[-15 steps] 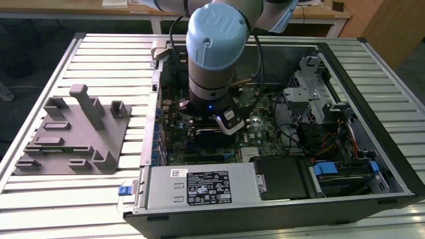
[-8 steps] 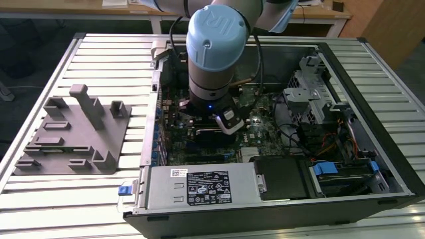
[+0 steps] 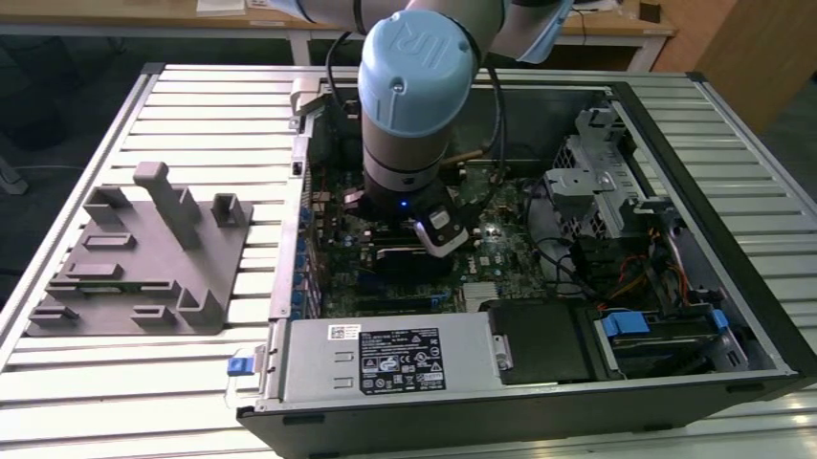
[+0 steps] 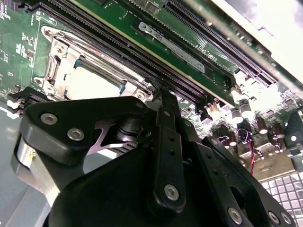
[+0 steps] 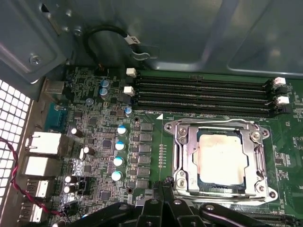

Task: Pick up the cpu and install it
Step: 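Install the second cpu locking lever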

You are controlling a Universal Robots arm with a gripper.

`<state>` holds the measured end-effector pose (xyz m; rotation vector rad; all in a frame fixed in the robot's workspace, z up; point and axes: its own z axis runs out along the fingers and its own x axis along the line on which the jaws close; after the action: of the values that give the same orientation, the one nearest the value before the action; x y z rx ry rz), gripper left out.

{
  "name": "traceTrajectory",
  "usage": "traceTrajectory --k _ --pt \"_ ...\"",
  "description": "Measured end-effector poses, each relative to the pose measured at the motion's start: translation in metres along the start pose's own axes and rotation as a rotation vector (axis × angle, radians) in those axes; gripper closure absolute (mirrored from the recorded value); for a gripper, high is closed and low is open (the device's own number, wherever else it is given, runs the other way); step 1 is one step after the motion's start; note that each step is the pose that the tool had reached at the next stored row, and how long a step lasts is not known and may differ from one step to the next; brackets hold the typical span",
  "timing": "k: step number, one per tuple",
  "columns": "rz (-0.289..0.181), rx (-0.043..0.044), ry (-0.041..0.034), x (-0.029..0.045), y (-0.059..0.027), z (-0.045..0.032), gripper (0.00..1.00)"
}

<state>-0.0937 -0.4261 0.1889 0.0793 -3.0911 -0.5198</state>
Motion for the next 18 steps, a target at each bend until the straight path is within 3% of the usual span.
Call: traceTrajectory --k 18 --pt "0.0 -0.0012 -0.0001 -0.0001 0.0009 0.0019 0.89"
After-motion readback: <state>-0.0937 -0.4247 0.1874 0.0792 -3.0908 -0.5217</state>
